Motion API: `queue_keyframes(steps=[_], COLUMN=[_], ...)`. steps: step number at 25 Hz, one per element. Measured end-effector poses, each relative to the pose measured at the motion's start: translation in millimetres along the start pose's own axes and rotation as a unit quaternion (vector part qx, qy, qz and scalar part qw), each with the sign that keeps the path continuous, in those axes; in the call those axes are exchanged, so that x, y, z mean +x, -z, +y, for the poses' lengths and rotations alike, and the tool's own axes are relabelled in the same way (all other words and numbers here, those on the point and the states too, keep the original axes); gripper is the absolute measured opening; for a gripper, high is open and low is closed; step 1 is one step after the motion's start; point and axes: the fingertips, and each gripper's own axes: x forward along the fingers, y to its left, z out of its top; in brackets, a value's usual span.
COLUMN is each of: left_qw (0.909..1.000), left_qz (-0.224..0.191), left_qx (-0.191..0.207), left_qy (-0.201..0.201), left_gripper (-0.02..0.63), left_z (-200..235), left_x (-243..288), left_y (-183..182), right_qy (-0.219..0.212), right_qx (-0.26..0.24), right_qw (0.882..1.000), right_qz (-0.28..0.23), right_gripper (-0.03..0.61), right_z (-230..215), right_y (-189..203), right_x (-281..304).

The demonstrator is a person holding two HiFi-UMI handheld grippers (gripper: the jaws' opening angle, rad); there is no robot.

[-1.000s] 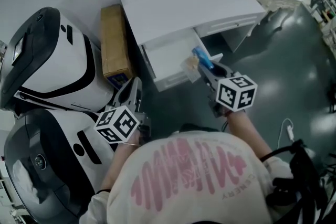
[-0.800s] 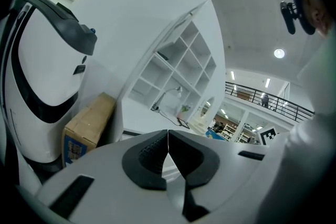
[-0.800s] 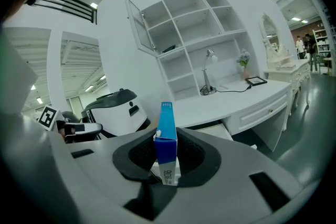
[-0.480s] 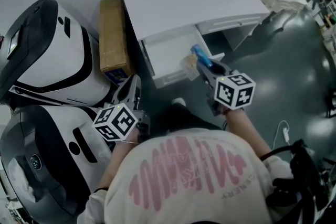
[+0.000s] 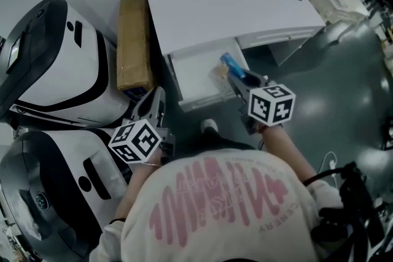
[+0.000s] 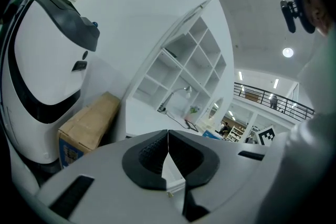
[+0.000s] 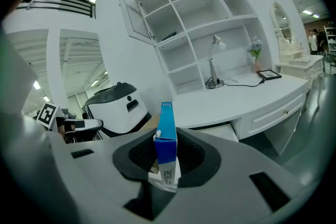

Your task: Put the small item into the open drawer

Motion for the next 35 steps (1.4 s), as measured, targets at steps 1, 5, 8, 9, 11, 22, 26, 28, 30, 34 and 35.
queue_keyframes(steps=[1,5,8,9,11,22,26,28,30,34,35], left_qw=[1.0000,0.9997,0.9990,0.9987,0.9979,0.9921,0.9895,0.9883,0.9870,0.9851,0.9846], left_qz=[0.000,0.000,0.005,0.006,0.009,0.015,0.013,0.013,0.012,0.013,0.013], left_qx=[-0.001,-0.004,-0.009,-0.012,-0.017,-0.037,-0.042,-0.045,-0.049,-0.054,-0.056], left_qy=[-0.005,-0.025,-0.044,-0.050,-0.062,-0.119,-0.138,-0.145,-0.152,-0.162,-0.165], left_gripper=[0.031,0.031,0.031,0.031,0.031,0.031,0.031,0.031,0.031,0.031,0.031], left_z=[3,17,31,36,44,85,98,103,108,114,116], left_x=[4,16,22,24,28,33,32,32,32,33,34], left_y=[-1,-3,0,0,2,3,0,0,-1,-1,-1], right_qy=[-0.003,-0.014,-0.017,-0.018,-0.019,-0.033,-0.034,-0.038,-0.041,-0.046,-0.047], right_qx=[0.000,-0.002,0.004,0.005,0.006,-0.018,-0.022,-0.023,-0.024,-0.025,-0.026], right_qw=[1.000,1.000,0.999,0.998,0.997,0.987,0.983,0.981,0.979,0.973,0.972], right_qz=[0.005,0.028,0.046,0.053,0.068,0.154,0.180,0.188,0.198,0.225,0.230], right_gripper=[0.089,0.089,0.089,0.089,0.089,0.089,0.089,0.089,0.089,0.089,0.089], right_z=[-2,-13,-22,-25,-31,-53,-60,-62,-64,-68,-69], right_y=[-1,0,4,6,11,42,54,57,61,73,75], right_x=[7,34,54,60,73,129,144,151,159,170,173])
